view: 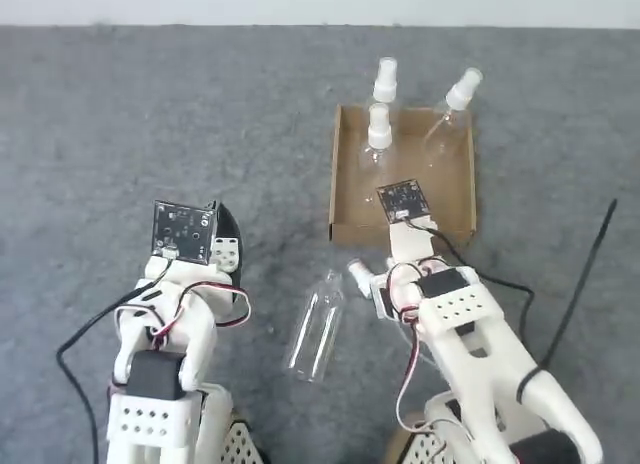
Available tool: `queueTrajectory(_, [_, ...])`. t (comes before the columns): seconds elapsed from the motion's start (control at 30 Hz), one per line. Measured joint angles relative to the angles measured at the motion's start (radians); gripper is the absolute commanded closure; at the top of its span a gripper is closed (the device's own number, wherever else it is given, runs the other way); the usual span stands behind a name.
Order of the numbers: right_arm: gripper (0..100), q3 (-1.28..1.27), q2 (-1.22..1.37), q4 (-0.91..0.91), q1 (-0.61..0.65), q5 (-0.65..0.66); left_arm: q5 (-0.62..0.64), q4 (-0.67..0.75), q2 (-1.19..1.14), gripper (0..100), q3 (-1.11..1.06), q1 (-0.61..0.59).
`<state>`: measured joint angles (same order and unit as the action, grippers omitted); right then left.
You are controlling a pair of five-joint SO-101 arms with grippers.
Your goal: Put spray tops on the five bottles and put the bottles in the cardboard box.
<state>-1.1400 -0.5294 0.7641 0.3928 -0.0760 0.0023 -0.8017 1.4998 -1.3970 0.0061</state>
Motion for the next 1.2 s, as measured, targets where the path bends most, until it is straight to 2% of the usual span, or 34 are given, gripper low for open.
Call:
queueTrajectory(0.17, [82.7,0.0,0.078,-0.02,0.0,0.0,0.0,0.0,0.0,99,0.0,0.0])
queueTrajectory(0.33, [94.3,0.009,0.101,-0.029,-0.003,0.002,0.0,0.0,0.0,99,0.0,0.0])
queueTrajectory(0.5, [95.6,0.009,0.095,-0.021,-0.003,0.003,0.0,0.0,0.0,99,0.0,0.0])
queueTrajectory(0.77, [95.7,0.009,-0.098,0.129,0.009,0.003,0.0,0.0,0.0,99,0.0,0.0])
queueTrajectory(0.9, [95.7,0.015,-0.226,0.187,0.009,0.049,0.0,0.0,0.0,99,0.0,0.0])
queueTrajectory(1.07, [95.7,0.178,-0.304,0.298,0.014,0.071,0.0,0.0,0.0,99,0.0,0.0])
queueTrajectory(1.2, [95.7,0.351,-0.292,0.364,0.095,0.071,0.0,0.0,0.0,99,0.0,0.0])
